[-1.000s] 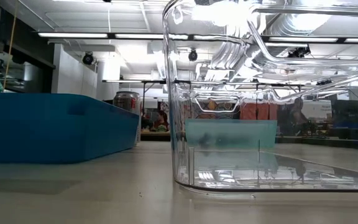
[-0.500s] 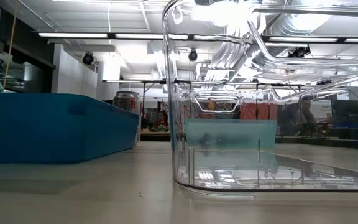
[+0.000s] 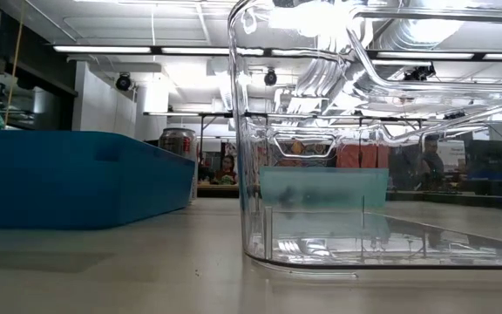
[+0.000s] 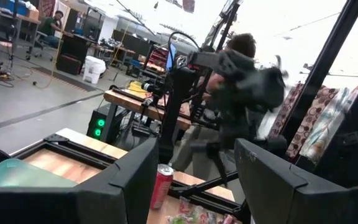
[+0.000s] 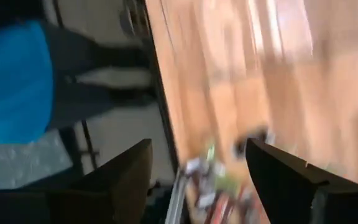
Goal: Sort candy
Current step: Put the chocolate peanut bar into the green bin
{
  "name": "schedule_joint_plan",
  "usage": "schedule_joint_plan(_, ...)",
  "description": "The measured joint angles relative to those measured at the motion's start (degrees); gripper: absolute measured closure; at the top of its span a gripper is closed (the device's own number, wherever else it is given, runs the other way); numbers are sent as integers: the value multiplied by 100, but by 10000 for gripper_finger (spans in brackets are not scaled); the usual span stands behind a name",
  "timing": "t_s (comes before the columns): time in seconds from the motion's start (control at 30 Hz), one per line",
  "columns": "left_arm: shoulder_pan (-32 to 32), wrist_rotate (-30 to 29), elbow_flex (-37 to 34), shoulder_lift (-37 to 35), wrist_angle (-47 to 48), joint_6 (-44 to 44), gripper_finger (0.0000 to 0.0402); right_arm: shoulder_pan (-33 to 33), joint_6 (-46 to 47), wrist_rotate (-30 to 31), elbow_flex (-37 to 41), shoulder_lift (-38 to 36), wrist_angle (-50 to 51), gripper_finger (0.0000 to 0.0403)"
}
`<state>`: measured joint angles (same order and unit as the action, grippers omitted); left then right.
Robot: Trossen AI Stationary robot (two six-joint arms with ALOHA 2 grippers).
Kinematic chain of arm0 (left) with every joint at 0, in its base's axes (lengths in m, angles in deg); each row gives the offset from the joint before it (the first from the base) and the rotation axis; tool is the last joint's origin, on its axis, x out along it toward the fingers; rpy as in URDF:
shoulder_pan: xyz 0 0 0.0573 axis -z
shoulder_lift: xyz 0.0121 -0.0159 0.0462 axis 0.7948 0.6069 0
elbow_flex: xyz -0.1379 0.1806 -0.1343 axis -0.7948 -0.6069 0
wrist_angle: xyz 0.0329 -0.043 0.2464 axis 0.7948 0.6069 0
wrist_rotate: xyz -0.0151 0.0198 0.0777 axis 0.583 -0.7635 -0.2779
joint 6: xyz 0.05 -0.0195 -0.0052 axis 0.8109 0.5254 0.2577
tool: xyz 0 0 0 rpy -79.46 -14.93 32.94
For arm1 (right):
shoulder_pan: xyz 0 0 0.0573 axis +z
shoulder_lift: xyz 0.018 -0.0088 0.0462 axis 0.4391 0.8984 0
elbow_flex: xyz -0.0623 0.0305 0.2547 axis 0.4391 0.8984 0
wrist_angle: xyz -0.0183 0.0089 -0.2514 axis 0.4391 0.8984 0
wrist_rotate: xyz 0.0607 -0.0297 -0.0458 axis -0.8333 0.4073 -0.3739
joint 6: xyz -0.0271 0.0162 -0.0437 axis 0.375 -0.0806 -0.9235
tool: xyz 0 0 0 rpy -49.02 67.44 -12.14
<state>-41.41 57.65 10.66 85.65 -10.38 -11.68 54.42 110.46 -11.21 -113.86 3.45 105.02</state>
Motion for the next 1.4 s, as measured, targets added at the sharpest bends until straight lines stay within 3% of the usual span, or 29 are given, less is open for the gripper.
schedule_joint_plan(0.13, -51, -1, 0, 0, 0, -4, 202, 968, 1492, -198, 905, 7, -259, 149)
schedule_joint_plan(0.27, -122, -5, 0, 0, 0, -2, 202, 1719, 3143, -719, 2068, 11, -1373, 149)
schedule_joint_plan(0.43, -222, -5, 0, 0, 0, 0, 202, 2339, 5073, -860, 3168, 11, -2764, 149)
schedule_joint_plan(0.57, -299, -5, 0, 0, 0, -2, 202, 2599, 5876, -860, 3633, 21, -3190, 149)
schedule_joint_plan(1.13, -313, -9, 2, 0, 13, -4, 202, 2724, 5700, -937, 3746, 1262, -3720, 152)
schedule_joint_plan(1.27, -313, -18, 2, -2, 62, -7, 202, 2716, 5659, -1070, 3751, 1430, -3783, 185)
schedule_joint_plan(1.4, -313, -20, 2, 0, 120, -9, 202, 2712, 5617, -1107, 3752, 1421, -3790, 260)
